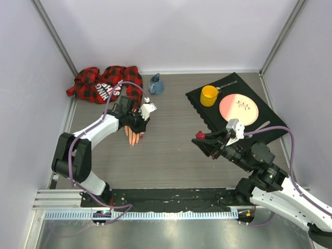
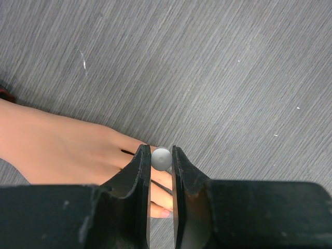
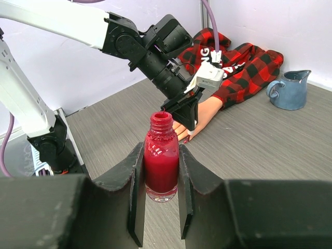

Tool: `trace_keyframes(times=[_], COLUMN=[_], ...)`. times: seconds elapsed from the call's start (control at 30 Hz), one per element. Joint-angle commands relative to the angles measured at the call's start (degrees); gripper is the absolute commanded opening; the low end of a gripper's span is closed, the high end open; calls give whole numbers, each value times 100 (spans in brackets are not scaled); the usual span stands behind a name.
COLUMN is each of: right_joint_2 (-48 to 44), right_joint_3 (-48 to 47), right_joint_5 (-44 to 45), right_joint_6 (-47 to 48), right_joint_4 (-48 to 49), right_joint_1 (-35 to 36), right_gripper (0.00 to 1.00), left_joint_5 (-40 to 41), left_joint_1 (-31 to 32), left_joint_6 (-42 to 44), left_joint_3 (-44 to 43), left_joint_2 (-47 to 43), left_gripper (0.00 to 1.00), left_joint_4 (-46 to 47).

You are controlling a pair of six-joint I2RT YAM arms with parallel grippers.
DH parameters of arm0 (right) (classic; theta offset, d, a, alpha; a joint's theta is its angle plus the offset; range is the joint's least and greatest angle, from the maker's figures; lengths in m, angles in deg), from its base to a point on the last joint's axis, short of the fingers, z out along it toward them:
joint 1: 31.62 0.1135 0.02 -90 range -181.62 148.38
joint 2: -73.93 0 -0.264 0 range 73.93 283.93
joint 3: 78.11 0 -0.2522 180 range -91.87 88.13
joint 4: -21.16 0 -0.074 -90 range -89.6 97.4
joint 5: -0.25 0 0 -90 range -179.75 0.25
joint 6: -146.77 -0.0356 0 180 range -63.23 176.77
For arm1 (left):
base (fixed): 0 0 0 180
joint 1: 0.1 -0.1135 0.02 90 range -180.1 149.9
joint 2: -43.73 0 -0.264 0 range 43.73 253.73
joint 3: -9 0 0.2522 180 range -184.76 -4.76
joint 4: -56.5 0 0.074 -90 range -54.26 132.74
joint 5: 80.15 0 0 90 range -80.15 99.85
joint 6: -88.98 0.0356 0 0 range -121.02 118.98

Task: Paint the nails

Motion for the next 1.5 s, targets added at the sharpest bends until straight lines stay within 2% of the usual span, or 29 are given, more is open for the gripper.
trace_keyframes(times=[0.0,0.87,1.47], right_joint_2=[32,41,102], right_joint_3=[5,40,49], right_joint_5=[-60,-113,-165], right_joint_6=[38,29,21], right_joint_4=[350,341,385], right_joint_1=[4,4,4], right_gripper=[1,1,1], left_joint_5=[-26,202,439], left_joint_1=[-26,238,300], left_joint_6=[-46,-90,-239], left_joint_3=[-201,-175,-17], left_joint_2=[-61,-17,-773], left_gripper=[0,0,0], left_joint_4=[182,-134,-170])
